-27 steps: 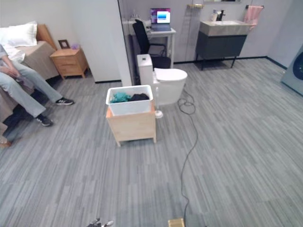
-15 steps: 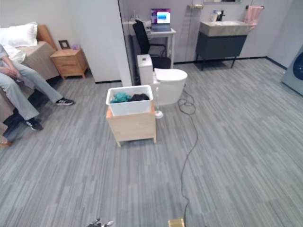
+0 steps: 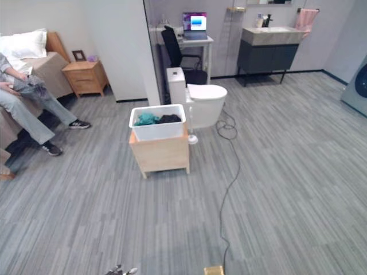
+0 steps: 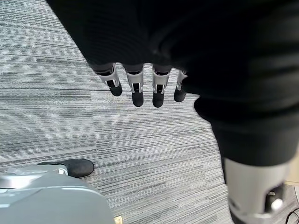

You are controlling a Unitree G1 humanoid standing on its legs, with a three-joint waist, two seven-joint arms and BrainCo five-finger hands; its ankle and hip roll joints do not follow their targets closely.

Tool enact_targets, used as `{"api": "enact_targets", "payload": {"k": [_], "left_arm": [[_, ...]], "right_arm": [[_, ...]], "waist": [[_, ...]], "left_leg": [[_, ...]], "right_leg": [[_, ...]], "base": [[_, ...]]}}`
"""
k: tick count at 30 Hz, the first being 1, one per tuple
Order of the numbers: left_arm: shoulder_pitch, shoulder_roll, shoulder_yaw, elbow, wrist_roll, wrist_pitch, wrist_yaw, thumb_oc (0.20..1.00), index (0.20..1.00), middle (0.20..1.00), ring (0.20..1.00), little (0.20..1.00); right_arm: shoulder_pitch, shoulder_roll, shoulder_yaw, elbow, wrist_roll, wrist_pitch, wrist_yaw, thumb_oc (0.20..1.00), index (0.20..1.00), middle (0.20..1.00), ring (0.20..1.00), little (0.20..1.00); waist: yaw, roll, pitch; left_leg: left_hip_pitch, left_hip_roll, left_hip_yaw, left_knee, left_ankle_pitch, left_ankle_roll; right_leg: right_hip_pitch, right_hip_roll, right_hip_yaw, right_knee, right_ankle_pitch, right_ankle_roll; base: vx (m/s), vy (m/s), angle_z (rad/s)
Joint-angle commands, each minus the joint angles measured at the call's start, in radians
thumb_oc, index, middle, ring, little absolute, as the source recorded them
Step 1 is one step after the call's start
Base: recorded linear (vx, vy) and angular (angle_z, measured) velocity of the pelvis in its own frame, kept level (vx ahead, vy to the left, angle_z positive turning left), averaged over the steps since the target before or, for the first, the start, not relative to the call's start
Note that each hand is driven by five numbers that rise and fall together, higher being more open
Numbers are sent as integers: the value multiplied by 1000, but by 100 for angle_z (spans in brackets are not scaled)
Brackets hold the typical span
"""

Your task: Grab the laundry basket,head to the washer,open it,put in the laundry and shut it.

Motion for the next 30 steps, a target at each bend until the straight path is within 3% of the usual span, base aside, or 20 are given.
{"api": "enact_targets", "payload": {"k": [1, 14, 15, 17, 18, 19, 20, 21, 22, 23, 26, 28, 30], "left_arm": [[-51, 33, 1, 87, -2, -21, -5, 1000, 1000, 1000, 1000, 1000], [-61, 43, -5, 74, -11, -16, -3, 1000, 1000, 1000, 1000, 1000], [-64, 45, -9, 69, -22, -16, -3, 1000, 1000, 1000, 1000, 1000], [-65, 45, -9, 69, -22, -16, -3, 1000, 1000, 1000, 1000, 1000], [-70, 44, -13, 67, -30, -14, -5, 1000, 1000, 1000, 1000, 1000], [-75, 43, -17, 62, -39, -13, -3, 1000, 1000, 1000, 1000, 1000], [-91, 44, -21, 46, -64, -14, -2, 1000, 1000, 1000, 1000, 1000], [-98, 45, -21, 43, -74, -13, 0, 1000, 1000, 1000, 1000, 1000], [-98, 45, -21, 43, -74, -13, 0, 1000, 1000, 1000, 1000, 1000], [-105, 42, -21, 37, -84, -15, 5, 1000, 1000, 1000, 1000, 1000], [-101, 41, -27, 31, -80, -18, 3, 1000, 1000, 1000, 1000, 1000], [-94, 42, -24, 44, -77, -19, 3, 1000, 1000, 1000, 1000, 1000], [-93, 44, -22, 55, -78, -19, 6, 1000, 1000, 1000, 1000, 1000]], "right_arm": [[-23, 11, 21, 55, 5, -17, 3, 1000, 1000, 1000, 1000, 1000], [-30, -1, 19, 51, 26, -13, 9, 1000, 1000, 1000, 1000, 1000], [-31, -1, 16, 52, 35, -15, 9, 1000, 1000, 1000, 1000, 1000], [-31, -1, 16, 52, 35, -15, 9, 1000, 1000, 1000, 1000, 1000], [-31, 0, 15, 55, 45, -19, 10, 1000, 1000, 1000, 1000, 1000], [-31, -3, 10, 56, 58, -22, 7, 1000, 1000, 1000, 1000, 1000], [-38, -15, 6, 52, 72, -25, 4, 1000, 1000, 1000, 1000, 1000], [-44, -19, 11, 49, 77, -25, 2, 1000, 1000, 1000, 1000, 1000], [-44, -19, 11, 49, 77, -25, 2, 1000, 1000, 1000, 1000, 1000], [-54, -29, 17, 52, 75, -23, 0, 1000, 1000, 1000, 1000, 1000], [-63, -43, 11, 59, 88, -21, -9, 1000, 1000, 1000, 1000, 1000], [-74, -46, 10, 59, 96, -28, -16, 1000, 1000, 1000, 1000, 1000], [-81, -45, 11, 58, 98, -30, -19, 1000, 1000, 1000, 1000, 1000]], "waist": [[-13, -44, -22], [-16, -38, 4], [-16, -40, 28], [-17, -40, 28], [-17, -47, 54], [-16, -50, 78], [-12, -55, 127], [-9, -64, 145], [-11, -63, 144], [-13, -68, 160], [6, -70, 159], [30, -65, 144], [43, -66, 135]], "left_leg": [[-3, 66, -82, -65, 12, -69], [-6, 98, -93, -65, 27, -89], [-34, 117, -99, 2, 17, -101], [-36, 117, -100, 4, 16, -101], [-89, 127, -112, 115, 3, -119], [-145, 122, -125, 206, 24, -129], [-272, 92, -164, 407, 114, -133], [-328, 76, -167, 490, 140, -130], [-333, 76, -169, 495, 138, -130], [-398, 86, -111, 533, 129, -115], [-430, 86, -19, 363, 89, -97], [-432, 59, -37, 186, 132, -97], [-475, 42, -55, 122, 164, -100]], "right_leg": [[2, -131, -10, 7, -25, 134], [1, -99, 1, 7, -40, 111], [0, -84, 6, 27, -56, 93], [-1, -84, 5, 28, -56, 93], [3, -65, 5, 46, -78, 67], [6, -57, 0, 55, -84, 51], [4, -49, -17, 65, -82, 30], [10, -47, -23, 63, -84, 22], [8, -46, -25, 63, -84, 22], [26, -41, -46, 49, -96, 16], [44, -35, -56, 27, -121, 20], [64, -23, -53, 16, -149, 32], [84, -18, -46, 19, -179, 40]], "base": [[0, 0, 0], [8, -58, 0], [-25, -101, 3], [-14, -114, 8], [-37, -182, -1], [-104, -263, 18], [-107, -185, 36], [-74, -128, 48], [46, -96, 23], [104, -51, 5], [219, 35, 30], [274, 118, 16], [355, 154, 6]]}}
